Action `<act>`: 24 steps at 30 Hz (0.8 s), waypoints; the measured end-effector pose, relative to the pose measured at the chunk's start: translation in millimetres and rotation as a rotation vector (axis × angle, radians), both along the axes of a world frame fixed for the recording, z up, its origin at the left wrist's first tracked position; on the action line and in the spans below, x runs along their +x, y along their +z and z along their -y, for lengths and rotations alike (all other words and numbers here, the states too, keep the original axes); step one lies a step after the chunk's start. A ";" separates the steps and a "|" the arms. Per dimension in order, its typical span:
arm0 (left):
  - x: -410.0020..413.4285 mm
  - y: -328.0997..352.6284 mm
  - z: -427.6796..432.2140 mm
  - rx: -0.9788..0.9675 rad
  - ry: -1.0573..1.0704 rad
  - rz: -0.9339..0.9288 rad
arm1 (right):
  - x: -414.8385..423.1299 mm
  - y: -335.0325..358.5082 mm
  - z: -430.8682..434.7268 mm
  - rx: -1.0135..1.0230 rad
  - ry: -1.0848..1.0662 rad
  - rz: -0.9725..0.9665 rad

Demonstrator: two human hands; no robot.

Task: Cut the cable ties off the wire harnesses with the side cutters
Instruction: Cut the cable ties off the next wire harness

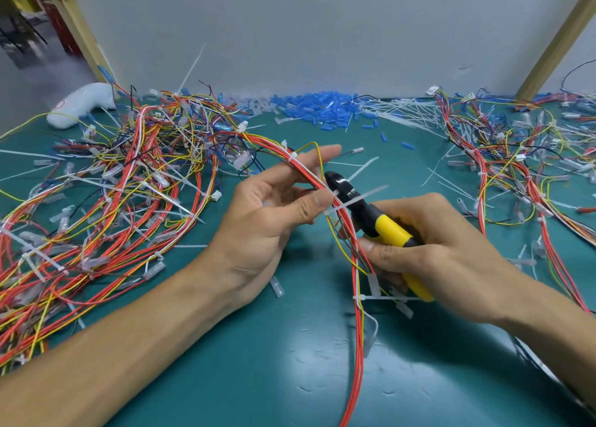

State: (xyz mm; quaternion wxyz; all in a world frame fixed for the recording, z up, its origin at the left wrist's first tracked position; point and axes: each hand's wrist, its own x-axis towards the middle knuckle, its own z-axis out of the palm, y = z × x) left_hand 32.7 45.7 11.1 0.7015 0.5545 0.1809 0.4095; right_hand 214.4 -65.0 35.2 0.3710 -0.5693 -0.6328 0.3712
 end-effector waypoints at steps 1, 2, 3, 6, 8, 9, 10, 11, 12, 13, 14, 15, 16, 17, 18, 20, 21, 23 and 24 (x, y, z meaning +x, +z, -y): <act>-0.6 -0.1 0.1 -0.024 -0.007 0.008 | 0.3 0.7 0.6 -0.006 0.004 -0.010; -0.9 -0.1 0.0 -0.049 -0.008 0.014 | 0.4 1.4 0.9 -0.005 0.000 -0.005; -1.2 0.2 -0.3 -0.075 -0.009 0.023 | 0.0 2.0 0.8 0.000 -0.007 0.017; -0.9 1.0 0.2 -0.123 -0.023 0.057 | 0.0 2.7 -0.3 -0.014 -0.020 0.060; 0.0 1.0 1.9 -0.114 -0.013 0.077 | 1.5 3.3 0.0 -0.047 -0.020 0.036; 0.3 1.0 2.6 -0.103 0.007 0.076 | 1.9 3.9 0.2 -0.056 -0.021 0.034; 0.7 1.2 3.0 -0.088 0.034 0.069 | 1.7 4.3 0.4 -0.055 -0.023 0.043; 1.0 1.6 3.0 -0.068 0.063 0.058 | 1.4 4.5 0.4 -0.048 -0.027 0.062; 1.9 2.2 2.8 -0.048 0.092 0.043 | 1.4 4.7 0.3 -0.039 -0.031 0.083; 2.7 2.9 2.8 -0.033 0.119 0.024 | 1.8 4.7 0.6 -0.038 -0.034 0.094; 3.1 3.5 3.0 -0.026 0.140 0.012 | 2.9 4.8 0.4 -0.044 -0.031 0.093; 3.4 3.8 3.2 -0.028 0.151 0.007 | 4.4 5.2 0.4 -0.056 -0.023 0.081; 3.8 4.0 3.4 -0.033 0.151 0.004 | 5.8 6.1 0.7 -0.069 -0.017 0.070; 3.9 3.9 3.2 -0.034 0.149 0.001 | 6.8 7.1 0.8 -0.077 -0.013 0.069; 4.2 3.6 2.7 -0.033 0.149 -0.004 | 7.2 7.6 1.0 -0.079 -0.011 0.079; 4.1 2.6 2.4 -0.029 0.152 -0.015 | 7.9 8.9 0.9 -0.072 -0.010 0.127; 4.4 2.1 2.8 -0.029 0.153 -0.025 | 8.9 10.0 0.7 -0.072 -0.003 0.157; 5.7 1.0 4.2 -0.036 0.149 -0.039 | 11.4 11.4 0.2 -0.079 0.013 0.194; 6.1 0.9 4.8 -0.042 0.147 -0.034 | 12.5 11.7 -0.2 -0.080 0.014 0.203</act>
